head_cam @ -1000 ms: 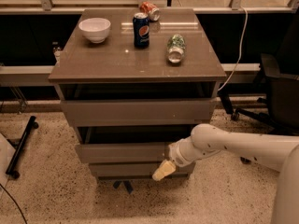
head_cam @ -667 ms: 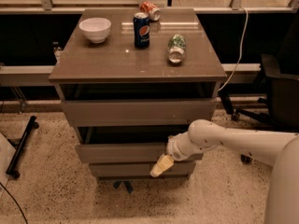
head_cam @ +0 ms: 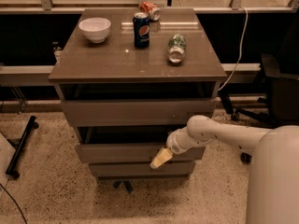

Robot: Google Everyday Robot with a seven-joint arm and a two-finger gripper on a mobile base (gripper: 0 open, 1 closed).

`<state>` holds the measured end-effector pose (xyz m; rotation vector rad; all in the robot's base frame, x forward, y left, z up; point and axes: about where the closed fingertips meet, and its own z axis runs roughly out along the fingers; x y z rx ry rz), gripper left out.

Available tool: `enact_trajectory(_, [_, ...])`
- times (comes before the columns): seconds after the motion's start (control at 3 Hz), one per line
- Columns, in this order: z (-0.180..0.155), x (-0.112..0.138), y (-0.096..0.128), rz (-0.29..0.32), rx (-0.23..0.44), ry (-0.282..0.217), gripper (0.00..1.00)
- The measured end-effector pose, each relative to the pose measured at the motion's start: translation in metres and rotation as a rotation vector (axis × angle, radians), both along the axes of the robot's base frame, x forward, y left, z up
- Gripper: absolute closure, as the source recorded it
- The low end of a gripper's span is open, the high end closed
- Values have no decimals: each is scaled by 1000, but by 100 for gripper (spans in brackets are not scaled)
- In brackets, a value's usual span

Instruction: Open middle drawer

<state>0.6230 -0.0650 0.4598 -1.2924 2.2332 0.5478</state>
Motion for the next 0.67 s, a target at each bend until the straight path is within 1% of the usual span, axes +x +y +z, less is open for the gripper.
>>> enact_trajectory(0.33, [-18, 7, -7, -14, -25, 32, 18])
enact_trajectory(0.67, [-25, -3, -23, -32, -66, 52, 41])
